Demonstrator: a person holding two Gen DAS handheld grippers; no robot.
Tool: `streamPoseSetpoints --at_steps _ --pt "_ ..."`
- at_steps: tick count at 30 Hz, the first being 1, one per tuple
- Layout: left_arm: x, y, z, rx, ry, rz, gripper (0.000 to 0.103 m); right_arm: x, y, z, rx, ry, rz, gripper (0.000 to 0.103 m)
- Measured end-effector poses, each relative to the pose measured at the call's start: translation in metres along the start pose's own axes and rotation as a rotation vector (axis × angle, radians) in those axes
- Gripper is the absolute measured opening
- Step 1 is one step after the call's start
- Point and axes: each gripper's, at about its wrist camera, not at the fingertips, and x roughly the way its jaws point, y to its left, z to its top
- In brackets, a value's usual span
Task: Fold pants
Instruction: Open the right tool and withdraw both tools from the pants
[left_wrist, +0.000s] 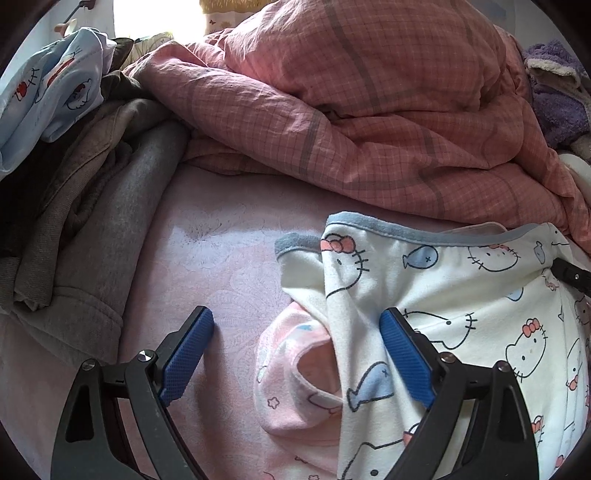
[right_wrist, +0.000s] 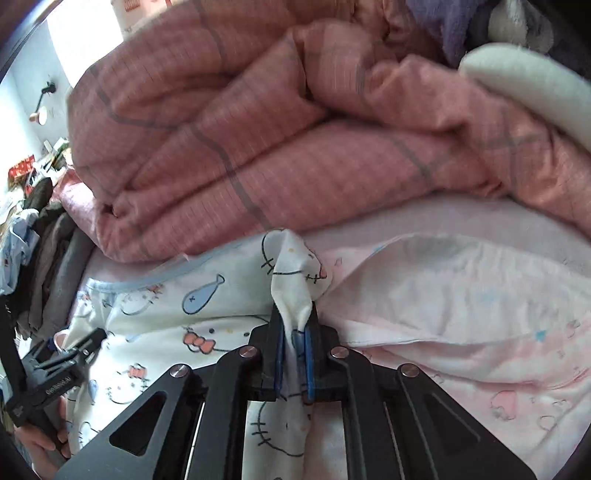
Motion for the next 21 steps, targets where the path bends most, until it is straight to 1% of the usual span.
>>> streamPoseSetpoints --at_steps 1,2,4,6,7,8,9,10,11,12,14,16,17,20,21 --pt "-0.004 -0.001 -0.001 0.002 -0.018 -0.006 0.091 -0.003 0.002 0.001 -0.012 -0.015 -0.015 0.012" --pt "-0.008 -0.002 -0.001 0.007 -0.037 -0.008 0.091 -0.005 0.004 0.001 -0.027 -0.023 -0.036 0.020" --pt "-0.019 -0.005 -0.001 0.023 -0.090 -0.002 0.091 -0.005 0.008 0.003 -0.054 -0.035 -0.081 0.027" --pt "-0.029 -0.008 -0.002 0.037 -0.145 0.003 0.091 -0.009 0.009 0.004 -0.050 -0.047 -0.089 0.029" --pt "-0.036 -0.008 -0.002 0.038 -0.182 -0.001 0.094 -0.013 0.010 0.004 -0.040 -0.067 -0.089 0.029" --pt "-0.041 -0.009 -0.002 0.036 -0.215 -0.001 0.099 -0.020 0.009 0.006 -0.028 -0.105 -0.088 0.031" --pt "-0.048 -0.009 -0.003 0.033 -0.251 0.004 0.102 -0.028 0.005 0.004 -0.027 -0.147 -0.085 0.035" --pt "-0.055 -0.008 -0.003 0.028 -0.291 0.006 0.102 -0.035 0.006 0.004 -0.032 -0.192 -0.090 0.059" --pt "-0.062 -0.007 -0.004 0.023 -0.329 -0.002 0.102 -0.044 0.007 0.004 -0.038 -0.246 -0.102 0.086" --pt "-0.070 -0.005 -0.004 0.017 -0.365 -0.014 0.102 -0.052 0.007 -0.001 -0.044 -0.308 -0.111 0.092" --pt "-0.082 0.000 -0.003 -0.001 -0.424 -0.044 0.102 -0.070 0.011 -0.005 -0.056 -0.418 -0.127 0.093" --pt "-0.093 0.004 0.001 0.003 -0.444 -0.061 0.102 -0.083 0.015 -0.006 -0.089 -0.477 -0.123 0.093" --pt "-0.100 0.004 0.002 0.012 -0.462 -0.052 0.102 -0.089 0.017 -0.006 -0.106 -0.495 -0.115 0.093" --pt "-0.135 0.000 -0.006 0.055 -0.611 -0.015 0.102 -0.105 0.021 -0.009 -0.131 -0.574 -0.083 0.094" --pt "-0.146 -0.001 -0.009 0.064 -0.650 -0.001 0.102 -0.111 0.023 -0.012 -0.138 -0.598 -0.066 0.095"
